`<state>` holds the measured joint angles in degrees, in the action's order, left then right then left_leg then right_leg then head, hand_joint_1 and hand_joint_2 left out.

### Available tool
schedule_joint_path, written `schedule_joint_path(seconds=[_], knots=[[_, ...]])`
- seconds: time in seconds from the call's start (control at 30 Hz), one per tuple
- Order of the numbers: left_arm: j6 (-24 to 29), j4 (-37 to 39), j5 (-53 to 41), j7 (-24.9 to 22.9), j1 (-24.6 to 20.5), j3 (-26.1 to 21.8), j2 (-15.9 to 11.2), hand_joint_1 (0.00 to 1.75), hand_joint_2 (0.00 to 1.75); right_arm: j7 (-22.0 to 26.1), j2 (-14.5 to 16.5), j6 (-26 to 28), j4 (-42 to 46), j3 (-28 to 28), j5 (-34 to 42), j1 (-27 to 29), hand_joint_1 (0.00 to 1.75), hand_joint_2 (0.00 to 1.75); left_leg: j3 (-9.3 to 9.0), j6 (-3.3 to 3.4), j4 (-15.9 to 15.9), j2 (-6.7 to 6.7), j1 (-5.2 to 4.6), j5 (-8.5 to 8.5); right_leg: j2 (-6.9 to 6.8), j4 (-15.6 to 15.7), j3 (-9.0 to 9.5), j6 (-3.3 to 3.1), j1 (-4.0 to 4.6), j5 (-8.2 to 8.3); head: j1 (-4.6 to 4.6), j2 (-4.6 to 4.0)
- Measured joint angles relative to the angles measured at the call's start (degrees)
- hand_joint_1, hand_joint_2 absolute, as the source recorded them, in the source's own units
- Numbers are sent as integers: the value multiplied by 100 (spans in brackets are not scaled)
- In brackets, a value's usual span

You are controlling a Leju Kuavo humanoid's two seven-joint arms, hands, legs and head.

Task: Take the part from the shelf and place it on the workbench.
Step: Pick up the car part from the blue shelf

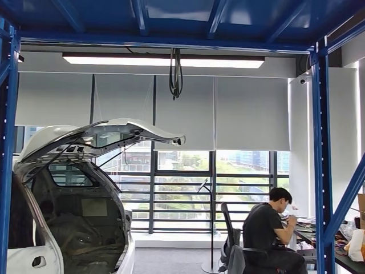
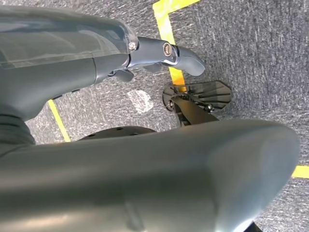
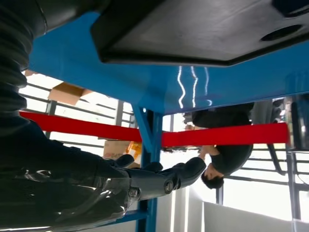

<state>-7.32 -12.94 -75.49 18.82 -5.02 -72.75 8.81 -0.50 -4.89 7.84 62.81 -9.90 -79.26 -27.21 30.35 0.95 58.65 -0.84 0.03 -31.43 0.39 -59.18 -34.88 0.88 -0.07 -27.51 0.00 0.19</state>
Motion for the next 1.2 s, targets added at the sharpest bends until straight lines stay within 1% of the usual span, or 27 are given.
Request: schedule_joint_path(seconds=[0.3,0.57,0.83,0.9,0.97,1.03,1.2], knots=[[-5,0,-31,61,-28,83,1,0,0,223,485,-26,-969,-422,330,-685,0,175,0,-2,0,0,1,1,1,-3,-1,0,1,0,0,1],[-7,0,-67,62,-93,143,2,0,0,489,1010,-151,-1651,-740,887,-1121,0,175,0,-3,0,0,1,2,0,-3,-2,0,1,0,0,1],[-26,0,-108,14,-182,228,2,0,0,1066,1403,-252,-2379,-995,1472,-1413,0,175,0,-3,0,0,1,2,0,-3,-2,0,1,0,0,1],[-28,0,-115,-2,-196,244,2,0,0,1175,1469,-293,-2556,-1068,1601,-1468,30,175,0,-3,0,0,1,2,0,-3,-2,0,1,0,0,1],[-28,0,-116,-15,-205,267,1,0,0,1232,1518,-377,-2716,-1129,1711,-1513,117,175,0,-3,0,0,0,2,0,-3,-2,0,1,0,0,1],[-29,0,-116,-23,-209,292,1,0,0,1276,1551,-477,-2854,-1164,1820,-1556,175,175,0,-3,0,-1,0,2,0,-3,-2,0,1,0,0,0],[-31,0,-107,-21,-207,324,0,0,0,1372,1558,-606,-3144,-1223,2089,-1672,175,175,-1,-3,0,0,-1,2,0,-2,-2,0,0,0,0,0]])
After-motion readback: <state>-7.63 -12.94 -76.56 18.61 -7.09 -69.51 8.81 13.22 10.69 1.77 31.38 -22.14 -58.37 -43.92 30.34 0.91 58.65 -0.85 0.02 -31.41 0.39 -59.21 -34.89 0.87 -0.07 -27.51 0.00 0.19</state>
